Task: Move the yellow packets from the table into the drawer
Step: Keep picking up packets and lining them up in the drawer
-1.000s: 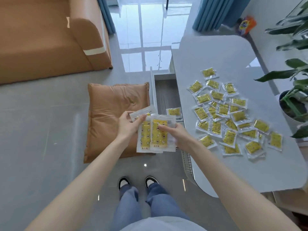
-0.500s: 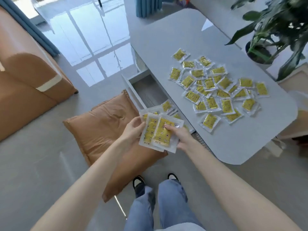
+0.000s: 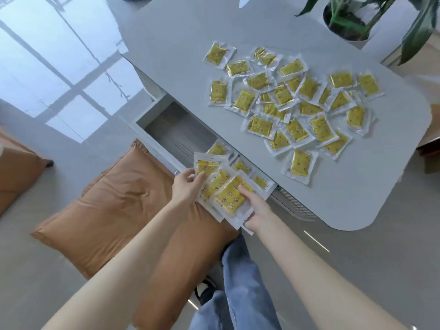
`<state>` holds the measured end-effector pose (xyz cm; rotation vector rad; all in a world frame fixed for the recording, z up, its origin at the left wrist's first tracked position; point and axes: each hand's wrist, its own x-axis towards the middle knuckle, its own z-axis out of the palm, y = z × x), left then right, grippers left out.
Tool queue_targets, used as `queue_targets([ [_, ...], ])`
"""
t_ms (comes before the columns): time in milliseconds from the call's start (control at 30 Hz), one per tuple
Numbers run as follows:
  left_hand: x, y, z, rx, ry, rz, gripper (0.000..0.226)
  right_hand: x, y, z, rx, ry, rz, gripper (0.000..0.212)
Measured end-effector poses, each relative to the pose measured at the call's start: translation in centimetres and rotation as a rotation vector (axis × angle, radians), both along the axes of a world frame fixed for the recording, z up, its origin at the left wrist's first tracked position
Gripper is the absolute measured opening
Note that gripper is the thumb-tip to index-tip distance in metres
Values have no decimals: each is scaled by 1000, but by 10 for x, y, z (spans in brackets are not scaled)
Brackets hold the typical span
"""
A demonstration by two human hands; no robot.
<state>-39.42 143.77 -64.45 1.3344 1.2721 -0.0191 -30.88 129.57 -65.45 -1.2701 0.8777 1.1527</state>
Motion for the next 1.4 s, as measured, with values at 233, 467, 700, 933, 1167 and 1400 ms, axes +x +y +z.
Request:
queue_targets([
  [233, 54, 58, -134, 97, 121, -73, 34, 55, 19, -112, -61, 69, -7, 31],
  [467, 103, 100, -227, 165, 173, -87, 32, 91, 44, -205, -26, 97, -23, 16],
  [700, 134, 130, -273, 226, 217, -142, 41, 109, 68, -256, 75, 126, 41, 25],
  [933, 158, 162, -290, 314, 247, -287, 41, 128, 89, -267, 143, 161, 103, 16],
  [1167, 151, 148, -292, 468, 286, -161, 65, 127, 88, -269, 93, 127, 26, 21],
  [1400, 131, 108, -299, -141, 371, 270, 64, 127, 86, -271, 34, 71, -35, 43],
])
